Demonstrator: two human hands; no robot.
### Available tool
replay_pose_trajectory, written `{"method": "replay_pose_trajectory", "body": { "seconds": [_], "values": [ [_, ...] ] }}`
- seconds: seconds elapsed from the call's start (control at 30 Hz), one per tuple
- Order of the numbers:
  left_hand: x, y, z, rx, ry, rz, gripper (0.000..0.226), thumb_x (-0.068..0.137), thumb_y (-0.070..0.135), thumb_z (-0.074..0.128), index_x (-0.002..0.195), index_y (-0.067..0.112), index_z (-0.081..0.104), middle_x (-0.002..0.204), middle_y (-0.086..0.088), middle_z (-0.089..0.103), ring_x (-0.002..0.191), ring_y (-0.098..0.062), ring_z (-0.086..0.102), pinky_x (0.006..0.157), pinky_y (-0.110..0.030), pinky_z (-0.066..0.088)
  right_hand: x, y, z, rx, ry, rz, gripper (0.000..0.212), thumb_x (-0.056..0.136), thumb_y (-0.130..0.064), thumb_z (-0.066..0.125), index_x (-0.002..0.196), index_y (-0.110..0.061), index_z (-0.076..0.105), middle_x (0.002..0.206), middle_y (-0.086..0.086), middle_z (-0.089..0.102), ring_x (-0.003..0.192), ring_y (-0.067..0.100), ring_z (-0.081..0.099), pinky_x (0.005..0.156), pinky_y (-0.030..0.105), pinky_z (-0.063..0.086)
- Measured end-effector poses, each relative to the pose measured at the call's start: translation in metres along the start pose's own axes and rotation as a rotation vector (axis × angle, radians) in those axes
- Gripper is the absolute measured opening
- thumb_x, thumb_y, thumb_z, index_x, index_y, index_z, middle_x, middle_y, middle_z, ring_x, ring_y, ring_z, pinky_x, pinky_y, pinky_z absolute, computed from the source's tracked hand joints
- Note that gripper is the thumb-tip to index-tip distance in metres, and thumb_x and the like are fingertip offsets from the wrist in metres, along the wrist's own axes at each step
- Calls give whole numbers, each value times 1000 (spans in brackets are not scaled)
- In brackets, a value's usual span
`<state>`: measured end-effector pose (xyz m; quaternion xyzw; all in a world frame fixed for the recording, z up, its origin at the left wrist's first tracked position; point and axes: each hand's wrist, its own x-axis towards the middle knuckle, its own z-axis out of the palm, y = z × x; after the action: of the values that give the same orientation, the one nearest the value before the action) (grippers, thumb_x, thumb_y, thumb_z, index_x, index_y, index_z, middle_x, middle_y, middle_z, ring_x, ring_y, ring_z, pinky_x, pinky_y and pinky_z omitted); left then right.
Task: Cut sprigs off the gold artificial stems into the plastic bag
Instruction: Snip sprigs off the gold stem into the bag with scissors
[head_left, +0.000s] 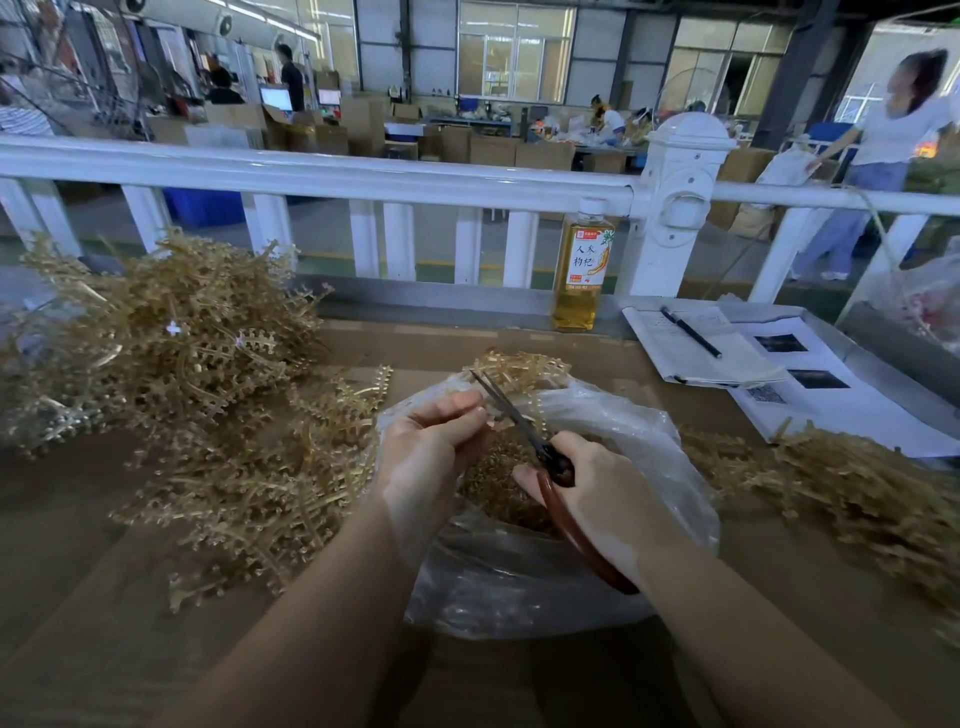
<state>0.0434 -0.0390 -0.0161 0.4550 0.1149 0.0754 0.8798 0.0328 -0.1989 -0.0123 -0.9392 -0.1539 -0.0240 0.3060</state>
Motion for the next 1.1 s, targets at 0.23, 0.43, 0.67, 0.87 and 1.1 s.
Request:
{"method": "replay_pose_trajectory", "body": {
  "seconds": [0.23,0.43,0.67,0.87,1.1],
  "values": [
    [0,-3,0,-73,4,-15,31,76,-26,52,82,3,63,66,-6,64,58,-15,67,66,-28,58,-1,4,-4,59,11,-34,30,91,-56,52,74,-32,44,66,-12,50,66,4,51,61,21,35],
    [2,-4,5,-110,21,-5,29,79,-25,51,84,3,59,79,-11,56,72,-22,61,64,-27,57,-5,4,-5,37,-11,-65,26,92,-56,51,78,-35,44,65,-15,49,65,1,50,59,17,33],
    [7,-4,3,-135,1,22,28,81,-23,49,86,4,57,71,-6,57,68,-18,59,59,-21,56,-7,5,-3,2,-6,-92,27,90,-56,53,90,-29,49,79,-10,59,75,6,57,63,18,39],
    [6,-6,3,-90,-27,109,26,82,-25,46,88,-1,53,69,-6,55,63,-15,59,58,-20,54,-7,5,1,-64,-6,-112,28,90,-58,51,90,-31,46,80,-11,56,76,5,54,61,19,36],
    [8,-8,0,-171,-25,133,42,81,-26,46,86,15,38,73,-4,50,64,-13,59,62,-25,57,-5,7,2,-91,6,-128,27,89,-59,49,85,-33,42,75,-12,53,71,1,50,57,18,32]
  ]
}}
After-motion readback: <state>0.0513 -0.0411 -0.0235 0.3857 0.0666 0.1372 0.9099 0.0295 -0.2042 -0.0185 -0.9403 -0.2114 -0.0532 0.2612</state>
